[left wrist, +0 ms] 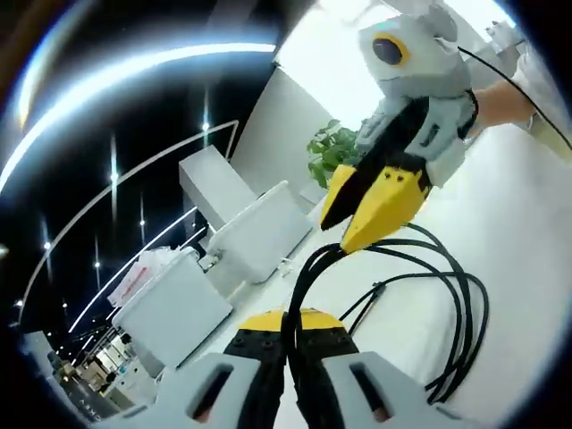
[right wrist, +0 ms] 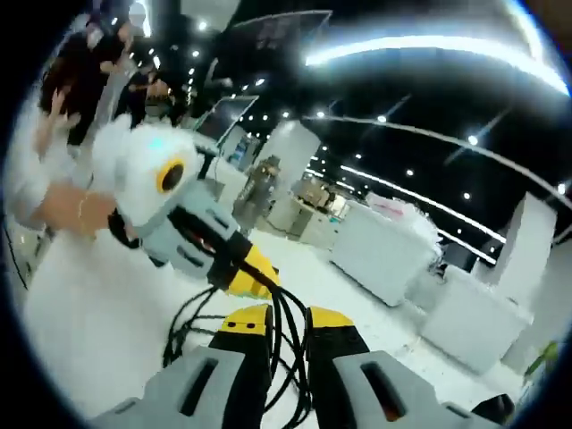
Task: Coil the Type-C to USB data cable on the desktop and secure it with Velcro straps.
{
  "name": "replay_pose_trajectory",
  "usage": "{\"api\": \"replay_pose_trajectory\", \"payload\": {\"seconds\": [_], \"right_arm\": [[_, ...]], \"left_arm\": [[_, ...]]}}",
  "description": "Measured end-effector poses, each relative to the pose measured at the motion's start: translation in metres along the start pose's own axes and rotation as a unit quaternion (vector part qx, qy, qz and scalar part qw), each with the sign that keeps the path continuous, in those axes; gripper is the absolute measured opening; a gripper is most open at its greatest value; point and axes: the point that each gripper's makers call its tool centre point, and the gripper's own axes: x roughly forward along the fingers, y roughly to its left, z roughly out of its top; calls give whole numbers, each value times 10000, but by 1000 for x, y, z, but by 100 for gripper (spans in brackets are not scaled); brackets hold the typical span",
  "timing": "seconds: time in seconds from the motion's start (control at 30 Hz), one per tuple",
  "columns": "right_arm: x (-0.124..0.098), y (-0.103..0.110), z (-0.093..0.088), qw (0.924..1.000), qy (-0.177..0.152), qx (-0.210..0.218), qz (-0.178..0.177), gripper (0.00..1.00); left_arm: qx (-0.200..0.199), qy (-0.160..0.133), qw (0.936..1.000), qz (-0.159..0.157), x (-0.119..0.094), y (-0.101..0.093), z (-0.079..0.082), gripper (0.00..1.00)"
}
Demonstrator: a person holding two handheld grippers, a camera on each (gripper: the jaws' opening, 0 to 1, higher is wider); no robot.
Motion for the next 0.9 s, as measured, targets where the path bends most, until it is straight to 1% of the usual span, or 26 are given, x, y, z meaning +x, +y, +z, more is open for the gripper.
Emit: {"api": "replay_pose_trajectory", "payload": {"seconds": [0.03,0.07,0.1,0.13,0.17,0.2,0.23,0.27,0.3,0.33,0.4,0.47,0.5,0.57,0.63,0.73,0.8,0.83,0.9], "right_arm": [[-3,-4,6,9992,-155,369,12,14],[-6,-13,10,9973,-289,673,-61,14],[-7,-24,10,9949,-361,927,-146,14],[-8,-34,8,9923,-417,1151,-210,14],[-7,-42,3,9915,-382,1212,-272,14],[-6,-58,-9,9893,-249,1362,-454,15],[-3,-66,-20,9872,-156,1506,-506,16],[2,-68,-32,9860,-47,1620,-395,20],[6,-68,-47,9832,182,1787,-320,24],[10,-68,-62,9812,375,1882,-230,25],[19,-63,-88,9815,693,1781,-80,25],[24,-58,-100,9832,874,1601,-15,28],[29,-53,-108,9844,1006,1445,74,29],[36,-47,-114,9846,1106,1340,178,29],[44,-45,-119,9843,1222,1256,223,29],[55,-44,-128,9837,1403,1098,246,23],[60,-43,-132,9827,1481,1079,271,22],[61,-41,-136,9810,1576,1081,318,21],[63,-39,-141,9802,1664,1024,323,14]], "left_arm": [[-2,-12,10000,6,-1,0,0,4],[-17,-36,10000,5,-2,1,1,4],[-17,-64,10000,10,-4,1,4,4],[37,-115,9999,33,-6,1,7,4],[108,-152,9998,59,-8,2,10,4],[148,-176,9997,77,-9,2,12,4],[194,-213,9995,101,-11,2,14,4],[224,-261,9993,116,-12,3,17,4],[239,-323,9991,148,-14,3,20,4],[268,-401,9987,193,-15,5,23,4],[324,-499,9979,244,-18,7,28,4],[379,-524,9975,270,-19,8,30,4],[431,-549,9972,282,-20,8,32,4],[465,-574,9969,269,-20,7,34,4],[520,-594,9965,269,-21,5,36,4],[614,-616,9958,270,-22,3,39,4],[636,-641,9955,270,-23,2,40,4],[641,-648,9955,268,-23,2,40,4],[628,-652,9955,263,-23,2,40,4]]}}
